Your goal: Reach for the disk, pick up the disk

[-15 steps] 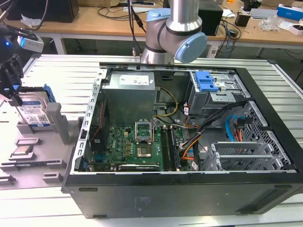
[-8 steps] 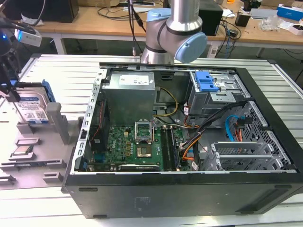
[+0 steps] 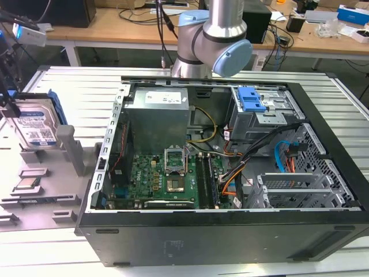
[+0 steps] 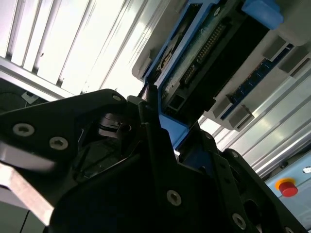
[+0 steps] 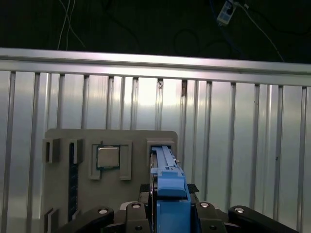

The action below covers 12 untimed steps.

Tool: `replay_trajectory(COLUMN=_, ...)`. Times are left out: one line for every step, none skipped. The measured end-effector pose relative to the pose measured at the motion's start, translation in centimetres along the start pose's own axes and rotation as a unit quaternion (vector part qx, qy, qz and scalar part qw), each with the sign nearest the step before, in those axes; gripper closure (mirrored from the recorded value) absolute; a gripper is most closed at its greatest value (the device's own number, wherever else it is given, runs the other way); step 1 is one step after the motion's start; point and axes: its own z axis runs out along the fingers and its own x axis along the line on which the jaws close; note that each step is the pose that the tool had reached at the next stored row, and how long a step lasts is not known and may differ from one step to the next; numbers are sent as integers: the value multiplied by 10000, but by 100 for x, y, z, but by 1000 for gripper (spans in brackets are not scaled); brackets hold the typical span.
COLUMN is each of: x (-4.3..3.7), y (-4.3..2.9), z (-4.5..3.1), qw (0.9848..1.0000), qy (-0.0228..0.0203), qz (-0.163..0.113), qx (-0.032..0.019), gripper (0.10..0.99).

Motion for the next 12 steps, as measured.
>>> replay_trajectory(x=0, y=0, z=-17, qw=10000, qy=0, qz=0, qx=0, gripper=714)
replay_trajectory(x=0, y=1, z=-41, qw=10000, qy=0, qz=0, qx=0, gripper=714)
replay_trajectory(x=0, y=1, z=-56, qw=10000, qy=0, qz=0, qx=0, gripper=714)
replay_trajectory(x=0, y=1, z=-73, qw=10000, qy=0, qz=0, qx=0, gripper=714)
replay_trajectory(x=0, y=2, z=-95, qw=10000, qy=0, qz=0, qx=0, gripper=714)
replay_trajectory(x=0, y=2, z=-112, qw=10000, qy=0, qz=0, qx=0, gripper=714)
replay_trajectory(x=0, y=3, z=-142, qw=10000, qy=0, qz=0, qx=0, gripper=714)
replay_trajectory(x=-1, y=3, z=-171, qw=10000, qy=0, qz=0, qx=0, gripper=714)
replay_trajectory(x=-1, y=3, z=-201, qw=10000, qy=0, qz=0, qx=0, gripper=714)
replay_trajectory(x=-2, y=3, z=-230, qw=10000, qy=0, qz=0, qx=0, gripper=714)
replay_trajectory(x=-2, y=3, z=-267, qw=10000, qy=0, qz=0, qx=0, gripper=714)
replay_trajectory(x=-3, y=3, z=-318, qw=10000, qy=0, qz=0, qx=0, gripper=714)
